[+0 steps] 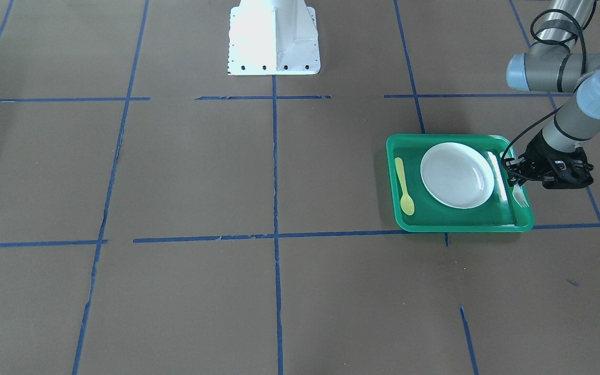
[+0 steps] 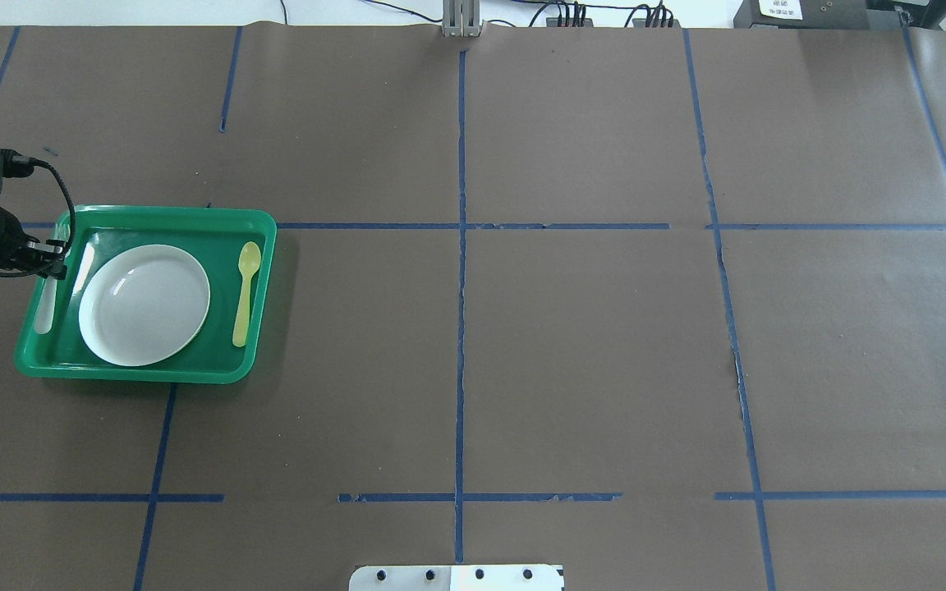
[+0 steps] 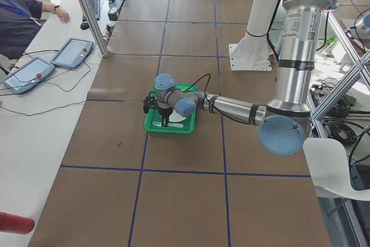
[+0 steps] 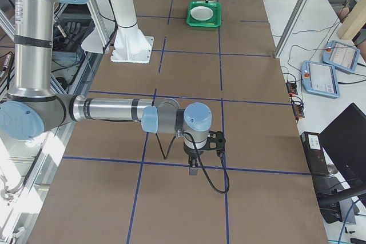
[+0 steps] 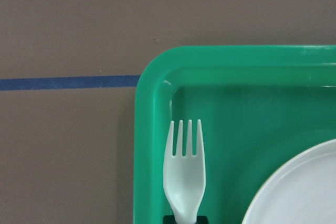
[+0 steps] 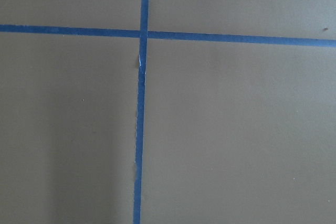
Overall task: Place fork
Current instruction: 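Lower the fork onto the tray beside the plate and open the left gripper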
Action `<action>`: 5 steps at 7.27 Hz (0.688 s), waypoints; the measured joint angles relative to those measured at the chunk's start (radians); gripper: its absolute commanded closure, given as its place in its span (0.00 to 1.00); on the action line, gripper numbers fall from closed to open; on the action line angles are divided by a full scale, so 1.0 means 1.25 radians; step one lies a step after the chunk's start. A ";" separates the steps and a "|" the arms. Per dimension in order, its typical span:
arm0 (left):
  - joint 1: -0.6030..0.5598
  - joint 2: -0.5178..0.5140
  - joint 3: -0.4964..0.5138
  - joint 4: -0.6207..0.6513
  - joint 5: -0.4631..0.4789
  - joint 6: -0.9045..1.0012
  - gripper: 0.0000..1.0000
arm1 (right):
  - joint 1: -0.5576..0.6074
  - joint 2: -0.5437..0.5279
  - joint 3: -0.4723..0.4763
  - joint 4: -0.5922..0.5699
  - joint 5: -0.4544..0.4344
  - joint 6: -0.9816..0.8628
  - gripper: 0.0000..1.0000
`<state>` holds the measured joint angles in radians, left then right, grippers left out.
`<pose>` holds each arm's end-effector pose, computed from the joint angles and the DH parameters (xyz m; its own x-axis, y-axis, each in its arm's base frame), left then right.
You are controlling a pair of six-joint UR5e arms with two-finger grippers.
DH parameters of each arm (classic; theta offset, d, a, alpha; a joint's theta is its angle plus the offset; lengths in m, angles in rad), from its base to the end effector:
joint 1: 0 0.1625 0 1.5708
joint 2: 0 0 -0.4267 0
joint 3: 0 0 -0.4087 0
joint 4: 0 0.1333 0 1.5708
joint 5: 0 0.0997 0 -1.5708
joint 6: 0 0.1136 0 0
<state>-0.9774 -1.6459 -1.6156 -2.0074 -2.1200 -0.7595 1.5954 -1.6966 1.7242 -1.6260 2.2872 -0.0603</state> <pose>0.2594 -0.5169 0.5687 0.7279 0.0269 -0.6851 0.0364 0.9963 0.0779 0.0698 -0.4507 0.6629 0.7536 -0.0236 0.6569 0.0209 0.9997 0.0120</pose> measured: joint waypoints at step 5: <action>0.004 0.000 0.012 -0.032 -0.001 -0.026 0.86 | 0.000 0.000 0.000 0.000 0.000 0.000 0.00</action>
<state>-0.9728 -1.6460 -1.6004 -2.0470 -2.1210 -0.7926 1.5953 -1.6966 1.7242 -1.6260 2.2872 -0.0602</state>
